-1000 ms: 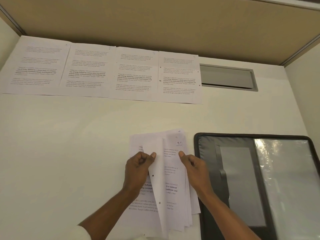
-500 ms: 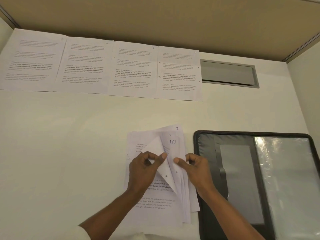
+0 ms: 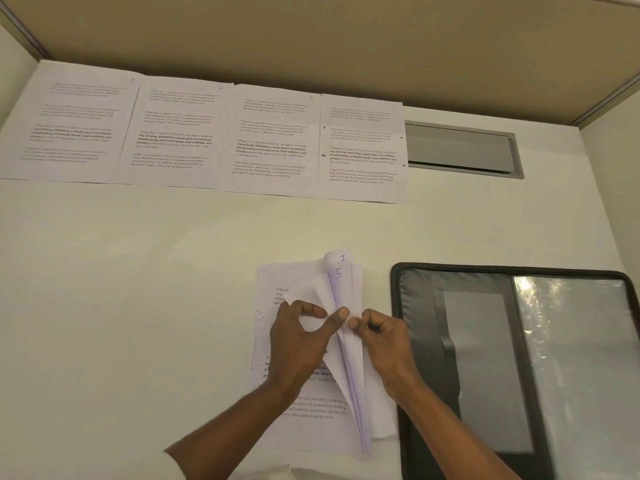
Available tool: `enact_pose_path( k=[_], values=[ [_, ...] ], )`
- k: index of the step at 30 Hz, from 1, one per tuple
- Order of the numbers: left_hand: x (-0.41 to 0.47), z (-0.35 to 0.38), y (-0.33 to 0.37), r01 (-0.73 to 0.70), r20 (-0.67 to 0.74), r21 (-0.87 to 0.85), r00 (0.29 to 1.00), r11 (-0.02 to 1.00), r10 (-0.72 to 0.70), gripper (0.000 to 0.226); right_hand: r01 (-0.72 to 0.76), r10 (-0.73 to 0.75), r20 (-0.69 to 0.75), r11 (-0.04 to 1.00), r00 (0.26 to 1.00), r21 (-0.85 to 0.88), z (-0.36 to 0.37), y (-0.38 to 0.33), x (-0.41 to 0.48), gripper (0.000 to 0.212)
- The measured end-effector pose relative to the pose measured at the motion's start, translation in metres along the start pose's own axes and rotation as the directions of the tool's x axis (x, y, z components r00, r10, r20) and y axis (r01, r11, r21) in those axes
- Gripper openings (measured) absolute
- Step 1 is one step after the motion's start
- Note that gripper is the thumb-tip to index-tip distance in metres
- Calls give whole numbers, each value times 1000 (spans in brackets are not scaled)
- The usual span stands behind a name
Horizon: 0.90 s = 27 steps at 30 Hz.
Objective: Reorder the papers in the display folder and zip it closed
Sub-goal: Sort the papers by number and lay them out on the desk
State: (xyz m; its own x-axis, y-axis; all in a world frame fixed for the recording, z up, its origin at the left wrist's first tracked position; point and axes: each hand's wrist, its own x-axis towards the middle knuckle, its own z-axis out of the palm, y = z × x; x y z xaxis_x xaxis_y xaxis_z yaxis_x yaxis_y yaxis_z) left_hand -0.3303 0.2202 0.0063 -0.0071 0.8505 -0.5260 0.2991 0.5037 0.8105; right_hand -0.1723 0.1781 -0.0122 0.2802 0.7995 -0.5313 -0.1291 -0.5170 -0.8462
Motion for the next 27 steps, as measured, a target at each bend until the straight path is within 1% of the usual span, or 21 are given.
enact_pose_path(
  k=[2,4,7,8,9,12,13,14,17,20,22,27],
  values=[
    [3,0,-6,-10,-13,-10,1000,1000,10,25,-1,1,-24,1000,1000,11,-2,1,0,42],
    [5,0,-12,-14,-25,-14,1000,1000,14,12,15,-15,-61,1000,998,-7,-5,4,1,42],
    [8,-2,-20,27,-24,-70,999,997,-28,7,45,-47,-95,999,994,-20,-9,5,1,24],
    [9,-3,-23,42,-16,-91,999,995,-44,7,56,-59,-107,998,992,-28,-8,3,0,28],
    [10,-4,-25,52,-10,-102,999,993,-54,7,71,-76,-115,997,990,-41,-8,0,-1,38],
    [12,-6,-28,67,-8,-109,998,992,-69,6,130,-146,-138,984,980,-120,-9,1,-1,83],
    [13,-6,-29,68,-7,-111,998,991,-69,6,151,-170,-138,979,976,-136,-9,1,-1,92],
    [13,-6,-29,69,-5,-113,998,991,-70,7,174,-194,-134,974,972,-146,-9,1,-1,94],
    [14,-7,-29,66,-3,-110,998,992,-67,6,215,-231,-111,966,967,-140,-7,1,-1,82],
    [14,-6,-28,65,-5,-103,998,993,-66,6,167,-178,-116,980,977,-104,-7,3,-1,73],
    [14,-6,-27,68,-4,-100,998,993,-69,8,129,-145,-123,983,982,-129,-7,4,1,67],
    [14,-7,-25,60,-6,-84,998,995,-61,12,126,-147,-111,977,983,-175,-8,5,3,45]
  ],
)
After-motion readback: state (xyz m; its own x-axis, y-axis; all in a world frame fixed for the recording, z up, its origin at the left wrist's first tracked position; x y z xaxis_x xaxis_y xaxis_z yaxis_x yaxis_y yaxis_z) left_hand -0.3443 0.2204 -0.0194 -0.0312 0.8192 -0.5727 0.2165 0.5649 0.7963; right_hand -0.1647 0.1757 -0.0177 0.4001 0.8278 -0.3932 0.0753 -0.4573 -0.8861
